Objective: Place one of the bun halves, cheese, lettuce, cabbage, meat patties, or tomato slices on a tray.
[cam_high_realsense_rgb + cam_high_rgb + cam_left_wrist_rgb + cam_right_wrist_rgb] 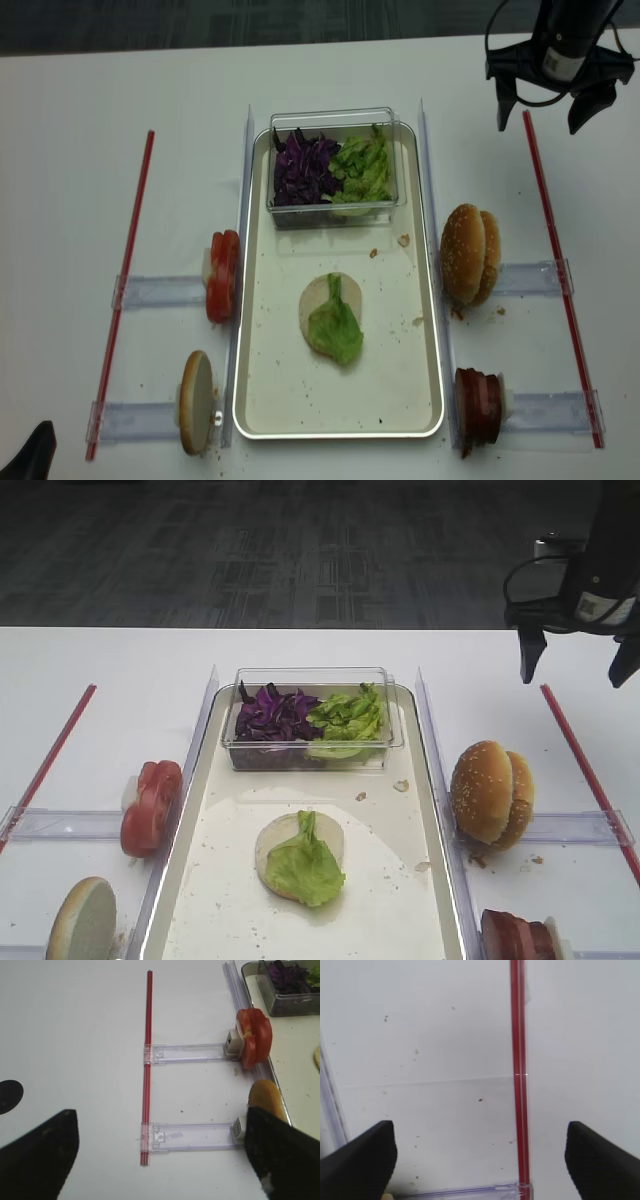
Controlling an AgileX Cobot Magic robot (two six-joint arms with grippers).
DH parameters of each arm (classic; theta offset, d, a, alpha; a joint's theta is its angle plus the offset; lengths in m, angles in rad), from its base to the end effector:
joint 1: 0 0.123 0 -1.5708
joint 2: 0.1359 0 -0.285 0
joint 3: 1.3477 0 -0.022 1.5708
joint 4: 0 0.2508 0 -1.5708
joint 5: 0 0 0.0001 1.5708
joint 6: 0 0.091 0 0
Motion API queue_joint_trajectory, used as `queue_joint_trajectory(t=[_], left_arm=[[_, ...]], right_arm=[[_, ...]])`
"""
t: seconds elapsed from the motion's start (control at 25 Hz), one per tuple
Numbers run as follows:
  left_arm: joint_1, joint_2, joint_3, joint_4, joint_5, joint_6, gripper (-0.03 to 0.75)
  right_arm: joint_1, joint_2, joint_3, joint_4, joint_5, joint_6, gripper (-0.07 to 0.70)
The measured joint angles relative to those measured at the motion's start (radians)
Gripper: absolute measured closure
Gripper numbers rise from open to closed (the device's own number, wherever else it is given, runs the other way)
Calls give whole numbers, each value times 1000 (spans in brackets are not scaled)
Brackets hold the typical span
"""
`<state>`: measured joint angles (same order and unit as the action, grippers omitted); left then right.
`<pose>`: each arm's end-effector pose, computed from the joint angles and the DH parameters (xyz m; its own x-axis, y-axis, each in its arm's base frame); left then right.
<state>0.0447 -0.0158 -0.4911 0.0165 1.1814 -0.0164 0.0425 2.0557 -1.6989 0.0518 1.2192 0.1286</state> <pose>-0.0118 0.0009 0.2653 -0.5529 -0.0349 -0.8325 -0.0630 0.9980 0.0000 0.4202 0.0223 0.2186 -0.9918 0.1037 -0.0744 0.0994 0.9932 0.0599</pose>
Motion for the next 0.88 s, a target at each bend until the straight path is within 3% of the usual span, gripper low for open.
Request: queue_joint_trajectory(t=[0.2,0.68,0.88], left_arm=[[0,0,0,0,0,0,98],[0,0,0,0,0,0,98],[0,0,0,0,0,0,98]], right_arm=[[-13,0,0,-42,0,-20,-60],[-13,0,0,-13,2,-49,-60],[-13,-11,70,10,-4,-66,-52]])
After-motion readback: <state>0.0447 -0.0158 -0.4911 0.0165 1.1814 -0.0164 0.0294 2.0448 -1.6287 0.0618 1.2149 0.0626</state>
